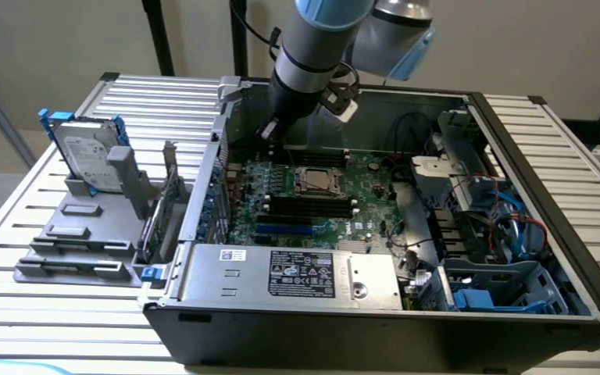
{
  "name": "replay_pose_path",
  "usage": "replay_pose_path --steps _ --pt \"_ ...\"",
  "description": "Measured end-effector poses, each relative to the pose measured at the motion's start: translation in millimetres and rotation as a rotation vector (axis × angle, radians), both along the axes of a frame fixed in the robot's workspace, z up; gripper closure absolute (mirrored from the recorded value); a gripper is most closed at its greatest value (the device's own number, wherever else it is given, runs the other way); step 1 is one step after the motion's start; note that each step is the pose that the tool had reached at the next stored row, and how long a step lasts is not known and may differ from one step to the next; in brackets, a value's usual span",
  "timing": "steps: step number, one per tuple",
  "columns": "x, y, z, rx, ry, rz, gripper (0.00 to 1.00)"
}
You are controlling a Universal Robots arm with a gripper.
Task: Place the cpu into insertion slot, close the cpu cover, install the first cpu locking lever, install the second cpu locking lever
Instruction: 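Install the first cpu locking lever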
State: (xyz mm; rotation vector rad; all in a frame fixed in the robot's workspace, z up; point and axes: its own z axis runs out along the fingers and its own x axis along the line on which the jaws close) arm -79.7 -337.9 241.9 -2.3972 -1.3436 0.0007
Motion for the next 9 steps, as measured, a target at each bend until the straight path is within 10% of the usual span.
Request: replay_pose_path --steps 9 --pt "20.8 0.0 0.5 0.0021 0.0006 -0.020 0.89"
